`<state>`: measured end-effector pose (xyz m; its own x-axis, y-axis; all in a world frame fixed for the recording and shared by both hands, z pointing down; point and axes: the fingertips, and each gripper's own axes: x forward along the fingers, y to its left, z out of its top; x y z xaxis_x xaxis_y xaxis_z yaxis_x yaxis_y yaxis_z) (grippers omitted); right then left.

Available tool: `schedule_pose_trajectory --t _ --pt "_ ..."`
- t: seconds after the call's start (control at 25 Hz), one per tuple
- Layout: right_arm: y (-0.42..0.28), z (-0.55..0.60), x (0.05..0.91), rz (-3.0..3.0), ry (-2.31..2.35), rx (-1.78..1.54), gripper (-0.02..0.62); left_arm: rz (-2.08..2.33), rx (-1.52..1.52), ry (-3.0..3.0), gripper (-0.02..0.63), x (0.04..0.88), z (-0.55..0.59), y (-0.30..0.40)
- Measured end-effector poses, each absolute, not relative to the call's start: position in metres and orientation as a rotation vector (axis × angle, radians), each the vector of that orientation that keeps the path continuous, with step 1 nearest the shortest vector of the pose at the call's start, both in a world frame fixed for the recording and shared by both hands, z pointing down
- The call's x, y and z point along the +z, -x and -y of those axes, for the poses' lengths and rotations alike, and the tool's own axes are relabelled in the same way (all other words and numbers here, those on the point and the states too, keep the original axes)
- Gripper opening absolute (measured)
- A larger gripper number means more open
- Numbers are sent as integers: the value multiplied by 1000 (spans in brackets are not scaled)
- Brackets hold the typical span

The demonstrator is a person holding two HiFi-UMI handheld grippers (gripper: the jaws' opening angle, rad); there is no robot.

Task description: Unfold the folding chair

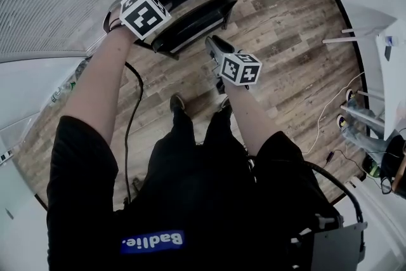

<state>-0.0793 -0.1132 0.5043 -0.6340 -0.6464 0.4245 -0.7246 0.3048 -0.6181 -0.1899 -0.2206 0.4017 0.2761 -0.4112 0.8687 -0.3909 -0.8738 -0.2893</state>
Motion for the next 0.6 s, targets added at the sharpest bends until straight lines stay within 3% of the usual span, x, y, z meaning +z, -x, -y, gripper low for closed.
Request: schedule_pose_trajectory --t 0.6 --pt "90 144 521 2418 -1313 1402 95 -786 -1712 2489 129 386 220 186"
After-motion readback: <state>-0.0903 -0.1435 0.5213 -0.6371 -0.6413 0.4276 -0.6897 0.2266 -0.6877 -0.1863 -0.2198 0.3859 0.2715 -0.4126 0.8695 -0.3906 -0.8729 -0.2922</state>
